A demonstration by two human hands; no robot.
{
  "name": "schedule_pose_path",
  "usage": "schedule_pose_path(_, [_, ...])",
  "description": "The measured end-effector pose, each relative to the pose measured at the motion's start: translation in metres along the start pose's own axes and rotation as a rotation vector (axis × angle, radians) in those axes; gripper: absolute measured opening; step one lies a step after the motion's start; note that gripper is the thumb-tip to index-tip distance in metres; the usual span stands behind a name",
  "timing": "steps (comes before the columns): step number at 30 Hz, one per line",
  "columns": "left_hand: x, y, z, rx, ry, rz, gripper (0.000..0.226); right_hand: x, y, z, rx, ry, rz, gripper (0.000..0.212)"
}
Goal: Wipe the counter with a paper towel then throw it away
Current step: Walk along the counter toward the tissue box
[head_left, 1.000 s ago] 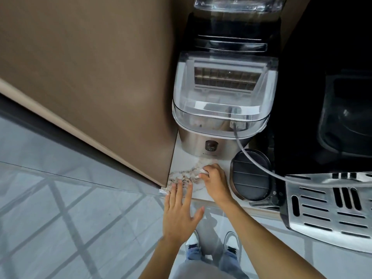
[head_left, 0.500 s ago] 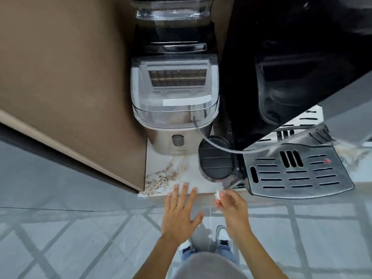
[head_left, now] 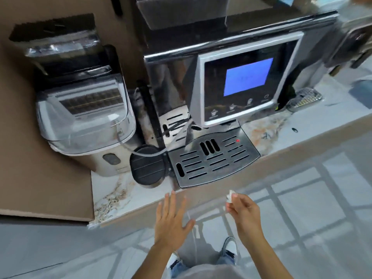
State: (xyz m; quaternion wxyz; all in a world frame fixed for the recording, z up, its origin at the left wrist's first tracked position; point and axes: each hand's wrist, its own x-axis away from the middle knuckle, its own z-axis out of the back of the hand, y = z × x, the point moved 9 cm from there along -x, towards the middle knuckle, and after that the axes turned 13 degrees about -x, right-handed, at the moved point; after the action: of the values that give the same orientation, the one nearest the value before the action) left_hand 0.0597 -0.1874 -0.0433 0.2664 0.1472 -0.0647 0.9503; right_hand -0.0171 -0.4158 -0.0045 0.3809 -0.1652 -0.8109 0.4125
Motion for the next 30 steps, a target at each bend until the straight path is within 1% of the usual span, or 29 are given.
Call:
schedule_pose_path(3, [-0.002,0.02,0.0,-0.012,-0.015,0.026,0.076,-0.019,-0.022,0.019,-0.015,-0.005,-0.014,0.013])
schedule_pose_path(6, [-0.014,0.039,0.005,-0.01,-0.002,0.078,0.079,-0.04,-0.047,0.037,-0.021,-0.023,-0.022,0.014])
schedule_pose_path(9, [-0.035,0.062,0.005,-0.046,-0.052,0.094,0.08,-0.061,-0.073,0.057,-0.027,-0.035,-0.032,0.014])
schedule_pose_path(13, [-0.063,0.111,0.022,-0.065,-0.073,0.039,0.078,-0.084,-0.108,0.089,-0.039,-0.022,-0.026,0.013])
schedule_pose_path(19, [-0.106,0.181,0.044,-0.085,-0.016,-0.049,0.077,-0.111,-0.151,0.133,-0.058,0.003,-0.01,0.014])
schedule_pose_path(30, [-0.201,0.321,0.086,-0.163,0.031,-0.24,0.075,-0.179,-0.238,0.198,-0.113,0.128,0.079,0.015])
